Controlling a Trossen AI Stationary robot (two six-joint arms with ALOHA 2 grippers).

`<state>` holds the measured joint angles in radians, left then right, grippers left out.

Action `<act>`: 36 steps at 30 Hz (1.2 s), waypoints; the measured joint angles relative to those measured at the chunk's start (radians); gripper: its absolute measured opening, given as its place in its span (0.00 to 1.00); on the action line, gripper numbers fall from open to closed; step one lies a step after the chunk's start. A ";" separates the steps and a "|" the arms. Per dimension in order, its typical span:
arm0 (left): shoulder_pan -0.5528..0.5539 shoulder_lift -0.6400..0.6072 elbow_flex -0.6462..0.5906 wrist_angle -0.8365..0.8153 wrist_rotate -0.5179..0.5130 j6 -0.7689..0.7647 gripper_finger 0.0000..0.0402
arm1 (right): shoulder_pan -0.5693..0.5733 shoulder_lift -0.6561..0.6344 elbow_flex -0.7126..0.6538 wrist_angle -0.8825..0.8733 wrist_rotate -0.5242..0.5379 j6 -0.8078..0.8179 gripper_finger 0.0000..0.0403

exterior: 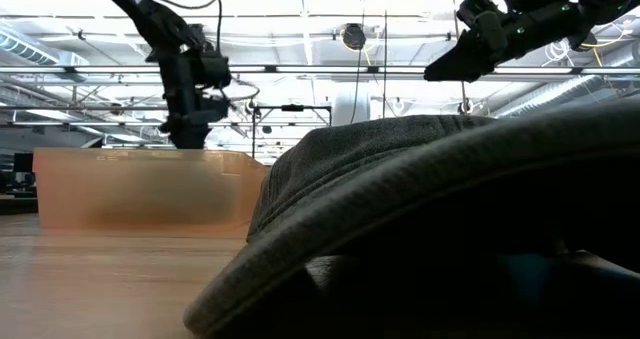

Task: Pick & Place hat
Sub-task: Put the brown cap into the blue bin

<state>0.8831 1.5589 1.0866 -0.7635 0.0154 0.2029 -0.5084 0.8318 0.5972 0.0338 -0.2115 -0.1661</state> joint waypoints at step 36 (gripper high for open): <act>-0.052 0.024 -0.053 0.008 -0.063 0.682 0.43 | 0.000 0.001 -0.032 -0.038 -0.002 -0.100 0.33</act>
<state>0.8307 1.5833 1.0338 -0.7559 -0.0474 0.8848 -0.5087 0.8326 0.5655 -0.0044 -0.2131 -0.2664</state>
